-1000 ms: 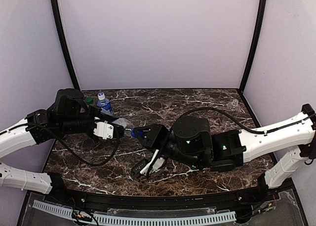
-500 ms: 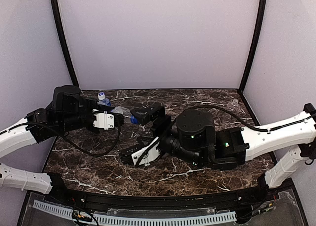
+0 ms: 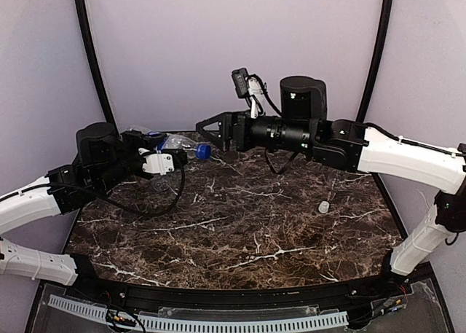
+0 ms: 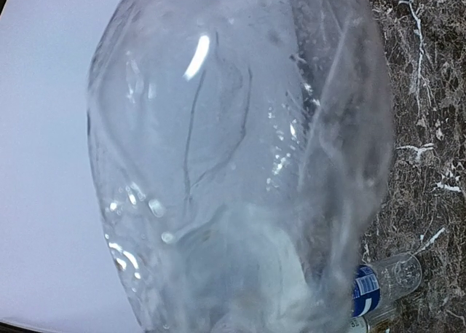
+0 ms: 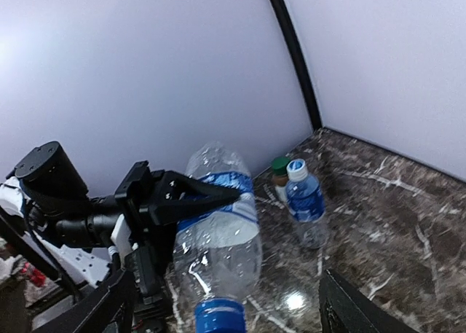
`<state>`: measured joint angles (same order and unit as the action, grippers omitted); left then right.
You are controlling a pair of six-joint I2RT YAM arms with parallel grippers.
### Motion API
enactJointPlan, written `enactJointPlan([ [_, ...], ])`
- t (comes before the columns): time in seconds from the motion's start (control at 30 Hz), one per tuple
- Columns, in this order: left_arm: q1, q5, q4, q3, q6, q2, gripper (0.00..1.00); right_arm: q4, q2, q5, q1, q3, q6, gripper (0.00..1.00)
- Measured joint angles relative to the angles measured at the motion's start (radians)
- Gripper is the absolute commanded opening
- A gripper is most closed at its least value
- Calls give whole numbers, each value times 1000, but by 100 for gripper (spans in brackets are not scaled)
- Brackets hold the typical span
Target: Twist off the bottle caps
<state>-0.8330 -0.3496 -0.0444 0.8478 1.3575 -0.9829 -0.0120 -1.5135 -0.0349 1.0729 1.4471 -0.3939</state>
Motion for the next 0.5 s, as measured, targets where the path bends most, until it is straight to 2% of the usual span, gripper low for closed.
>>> enactJointPlan([
  [0.1, 0, -9, -14, 0, 14, -1, 22, -22, -38, -70, 7, 0, -115, 78],
  [0.3, 0, -11, -23, -3, 26, -1, 22, -48, -56, -139, 9, -2, -214, 52],
  [0.5, 0, -11, -29, -6, 31, -1, 23, -49, -76, -175, 7, -2, -237, 50],
])
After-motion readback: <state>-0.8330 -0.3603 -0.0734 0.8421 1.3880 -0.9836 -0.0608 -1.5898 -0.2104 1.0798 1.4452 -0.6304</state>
